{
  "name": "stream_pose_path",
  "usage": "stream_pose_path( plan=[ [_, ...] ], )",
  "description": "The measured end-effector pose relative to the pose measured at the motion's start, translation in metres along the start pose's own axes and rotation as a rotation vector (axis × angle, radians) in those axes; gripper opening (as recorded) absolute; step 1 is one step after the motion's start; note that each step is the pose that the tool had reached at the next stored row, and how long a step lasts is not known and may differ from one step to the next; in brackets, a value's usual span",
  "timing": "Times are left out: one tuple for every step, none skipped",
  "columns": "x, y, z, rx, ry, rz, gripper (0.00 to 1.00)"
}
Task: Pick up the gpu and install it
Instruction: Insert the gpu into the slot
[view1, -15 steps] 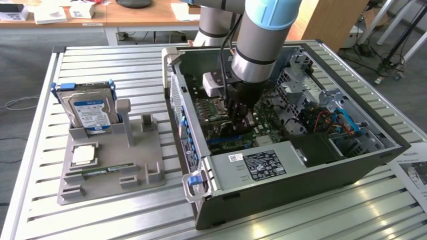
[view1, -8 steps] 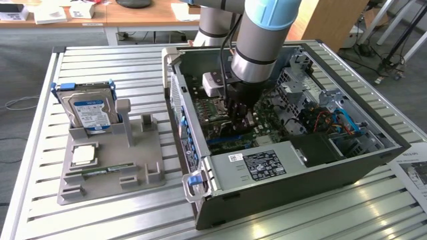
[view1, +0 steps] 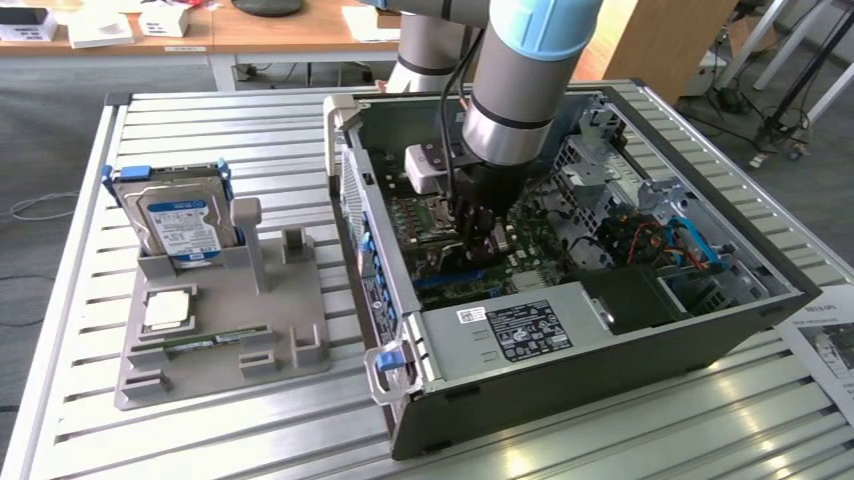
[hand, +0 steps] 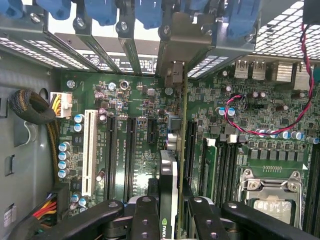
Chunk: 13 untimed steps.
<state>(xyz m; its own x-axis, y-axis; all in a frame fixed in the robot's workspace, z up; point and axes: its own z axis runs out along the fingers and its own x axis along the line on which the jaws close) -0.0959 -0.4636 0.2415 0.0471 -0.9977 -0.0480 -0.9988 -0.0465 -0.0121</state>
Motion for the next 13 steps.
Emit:
stream_pose_path(
  plan=[
    [-0.0001,0.0,-0.0005,0.0002,-0.0004,0.0,0.27],
    [-0.0001,0.0,-0.001,0.0003,-0.0006,0.0,0.27],
    [-0.0002,0.0,-0.0019,0.0003,-0.0006,0.0,0.27],
    [-0.0002,0.0,-0.003,-0.0001,0.0002,0.0,0.27],
    [-0.0003,0.0,-0.0032,0.0,-0.0004,0.0,0.27],
    [-0.0002,0.0,-0.0033,0.0,0.0,0.0,0.27],
    [-0.0002,0.0,-0.0033,-0.0001,0.0002,0.0,0.27],
    [-0.0002,0.0,-0.0033,-0.0001,0.0003,0.0,0.27],
    [-0.0001,0.0,-0.0034,0.0002,0.0004,0.0,0.27],
    [-0.0001,0.0,-0.0034,0.0001,0.0006,0.0,0.27],
    [-0.0001,0.0,-0.0034,0.0002,0.0006,0.0,0.27],
    [-0.0001,0.0,-0.0034,0.0002,0.0006,0.0,0.27],
    [-0.0001,0.0,-0.0034,0.0002,0.001,0.0,0.27]
  ],
)
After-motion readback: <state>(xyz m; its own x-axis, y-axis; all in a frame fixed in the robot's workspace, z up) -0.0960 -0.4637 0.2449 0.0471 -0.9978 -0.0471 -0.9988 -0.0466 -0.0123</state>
